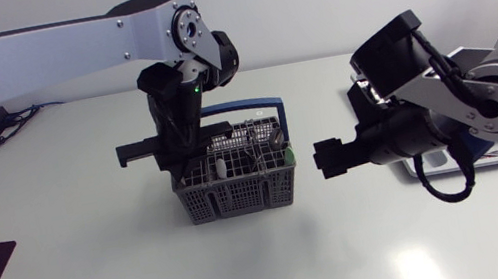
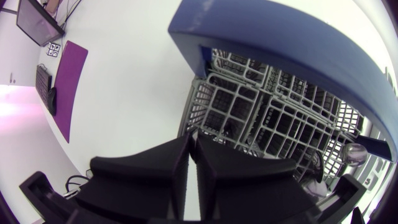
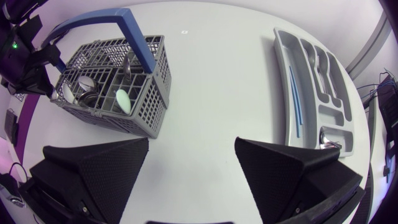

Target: Unload the cutlery basket into the drawer organizer.

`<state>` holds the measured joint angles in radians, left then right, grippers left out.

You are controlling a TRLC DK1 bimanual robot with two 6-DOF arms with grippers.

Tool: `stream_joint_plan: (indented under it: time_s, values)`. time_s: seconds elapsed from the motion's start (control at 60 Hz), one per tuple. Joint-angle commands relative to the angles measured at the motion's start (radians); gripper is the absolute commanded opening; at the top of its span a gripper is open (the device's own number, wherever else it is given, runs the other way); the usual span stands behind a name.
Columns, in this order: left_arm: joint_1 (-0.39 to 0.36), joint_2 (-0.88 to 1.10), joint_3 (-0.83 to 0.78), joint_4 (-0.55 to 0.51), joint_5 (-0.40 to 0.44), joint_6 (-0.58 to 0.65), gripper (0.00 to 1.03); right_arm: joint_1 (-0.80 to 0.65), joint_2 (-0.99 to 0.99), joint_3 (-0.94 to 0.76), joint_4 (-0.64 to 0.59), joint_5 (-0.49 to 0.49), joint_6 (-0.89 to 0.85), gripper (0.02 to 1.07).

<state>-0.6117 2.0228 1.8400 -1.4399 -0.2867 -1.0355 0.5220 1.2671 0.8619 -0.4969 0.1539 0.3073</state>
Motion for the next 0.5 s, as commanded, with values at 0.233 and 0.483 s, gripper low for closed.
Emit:
stream_joint_plan:
  time_s: [0.233, 0.483]
  values:
    - [0.000, 0.007, 0.050, 0.004, 0.015, 0.051, 0.04, 0.012, -0.018, -0.040, 0.012, 0.007, 0.018, 1.02]
    - [-0.005, 0.014, 0.076, -0.001, 0.012, 0.061, 0.04, 0.016, -0.018, -0.044, 0.018, 0.007, 0.018, 1.02]
